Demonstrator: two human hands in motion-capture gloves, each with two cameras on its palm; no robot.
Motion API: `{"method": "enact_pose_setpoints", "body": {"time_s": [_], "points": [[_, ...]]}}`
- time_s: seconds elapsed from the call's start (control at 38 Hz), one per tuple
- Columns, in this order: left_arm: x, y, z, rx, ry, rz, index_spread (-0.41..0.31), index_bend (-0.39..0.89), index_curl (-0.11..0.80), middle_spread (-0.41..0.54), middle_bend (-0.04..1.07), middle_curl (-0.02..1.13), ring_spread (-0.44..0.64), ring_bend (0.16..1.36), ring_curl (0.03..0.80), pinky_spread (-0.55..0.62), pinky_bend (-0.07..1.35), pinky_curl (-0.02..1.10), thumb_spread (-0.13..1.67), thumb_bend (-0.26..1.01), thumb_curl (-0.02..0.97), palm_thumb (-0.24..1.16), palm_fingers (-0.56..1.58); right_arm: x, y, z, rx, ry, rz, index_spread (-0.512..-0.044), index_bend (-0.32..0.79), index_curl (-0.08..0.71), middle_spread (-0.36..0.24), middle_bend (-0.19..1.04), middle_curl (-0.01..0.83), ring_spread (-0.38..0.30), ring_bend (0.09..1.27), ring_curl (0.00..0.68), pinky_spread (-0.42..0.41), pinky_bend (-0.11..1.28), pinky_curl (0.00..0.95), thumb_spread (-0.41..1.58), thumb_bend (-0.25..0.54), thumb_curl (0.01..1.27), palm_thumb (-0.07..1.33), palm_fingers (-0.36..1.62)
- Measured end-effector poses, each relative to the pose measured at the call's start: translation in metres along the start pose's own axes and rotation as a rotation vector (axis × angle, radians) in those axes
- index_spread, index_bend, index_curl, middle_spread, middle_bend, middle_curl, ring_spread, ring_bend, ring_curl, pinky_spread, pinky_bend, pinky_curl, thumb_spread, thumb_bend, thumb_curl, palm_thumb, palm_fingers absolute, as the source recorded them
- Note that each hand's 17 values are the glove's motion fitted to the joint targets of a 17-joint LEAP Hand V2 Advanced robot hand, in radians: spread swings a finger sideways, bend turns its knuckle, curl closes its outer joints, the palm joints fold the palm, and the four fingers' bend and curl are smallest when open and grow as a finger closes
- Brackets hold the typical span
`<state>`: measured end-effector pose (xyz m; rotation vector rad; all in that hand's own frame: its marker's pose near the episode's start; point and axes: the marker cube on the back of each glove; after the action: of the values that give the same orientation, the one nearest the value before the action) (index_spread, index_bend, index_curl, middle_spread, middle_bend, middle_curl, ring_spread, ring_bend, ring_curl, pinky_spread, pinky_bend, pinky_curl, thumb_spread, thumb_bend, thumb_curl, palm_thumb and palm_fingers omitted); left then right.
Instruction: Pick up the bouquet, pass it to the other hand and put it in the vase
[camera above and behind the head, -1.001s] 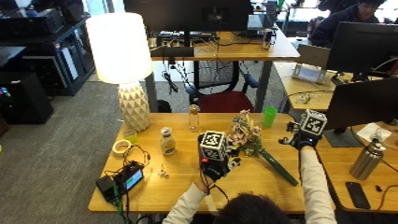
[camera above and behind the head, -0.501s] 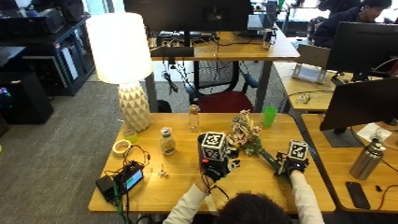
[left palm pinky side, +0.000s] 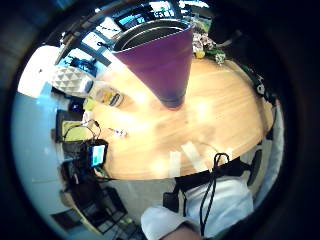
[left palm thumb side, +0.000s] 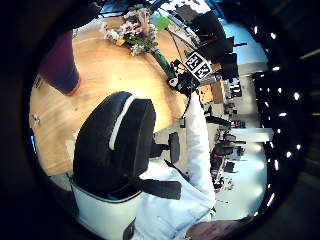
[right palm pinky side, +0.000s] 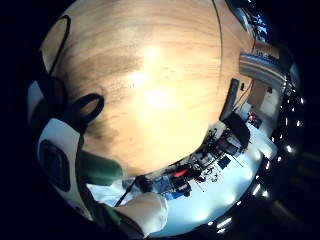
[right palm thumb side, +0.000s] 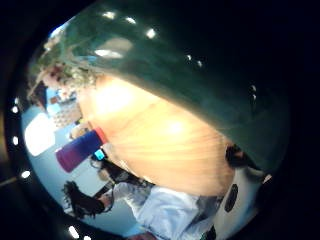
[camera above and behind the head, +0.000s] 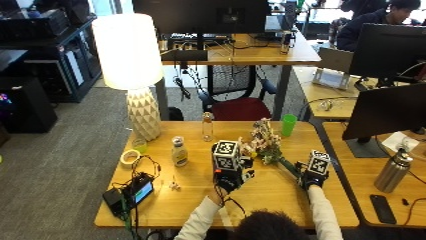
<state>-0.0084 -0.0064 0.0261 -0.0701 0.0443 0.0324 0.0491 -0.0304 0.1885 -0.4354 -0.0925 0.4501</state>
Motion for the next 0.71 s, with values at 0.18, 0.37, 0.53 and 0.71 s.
{"method": "enact_pose_setpoints", "body": {"time_s": [0.18, 0.37, 0.53, 0.71], "points": [[-0.003, -0.012, -0.003, -0.025, 0.033, -0.004, -0.067, 0.16, 0.35, 0.085, 0.16, 0.29, 0.13, 0.52, 0.316, 0.22, 0.32, 0.36, 1.19, -0.02, 0.236, 0.18, 0.42, 0.003, -0.014, -0.016, 0.381, -0.042, -0.004, -0.211, 0.21, 0.315, -0.137, 0.55, 0.54, -0.215, 0.86, 0.489, -0.294, 0.62, 0.385, 0.82, 0.012, 0.48, 1.03, 1.52], [0.0, -0.029, -0.02, -0.013, 0.193, 0.022, -0.043, 0.05, 0.309, 0.085, 0.18, 0.31, 0.12, 0.56, 0.329, 0.2, 0.38, 0.37, 1.1, -0.09, 0.206, -0.02, 0.4, -0.032, -0.003, -0.052, 0.695, -0.517, -0.308, -0.208, 0.41, 0.41, -0.141, 0.72, 0.6, -0.202, 0.87, 0.512, -0.273, 0.62, 0.412, 0.93, -0.037, 0.42, 0.91, 1.53], [0.017, -0.045, -0.041, 0.059, 0.428, 0.05, -0.012, 0.05, 0.263, 0.088, 0.2, 0.32, 0.12, 0.59, 0.339, 0.18, 0.43, 0.39, 1.05, -0.05, 0.203, -0.04, 0.37, -0.067, 0.016, -0.094, 0.967, -0.882, -0.668, -0.195, 0.5, 0.475, -0.139, 0.78, 0.62, -0.195, 0.9, 0.525, -0.262, 0.64, 0.434, 0.98, 0.0, 0.41, 0.94, 1.49], [0.048, -0.078, -0.057, 0.182, 0.758, 0.122, 0.022, 0.09, 0.24, 0.104, 0.19, 0.33, 0.12, 0.62, 0.344, 0.17, 0.44, 0.39, 1.05, 0.01, 0.239, 0.1, 0.35, -0.108, 0.035, -0.108, 0.822, -1.189, -0.713, -0.184, 0.53, 0.519, -0.137, 0.83, 0.635, -0.19, 0.93, 0.536, -0.253, 0.67, 0.455, 0.98, 0.024, 0.44, 1.04, 1.45]]}}
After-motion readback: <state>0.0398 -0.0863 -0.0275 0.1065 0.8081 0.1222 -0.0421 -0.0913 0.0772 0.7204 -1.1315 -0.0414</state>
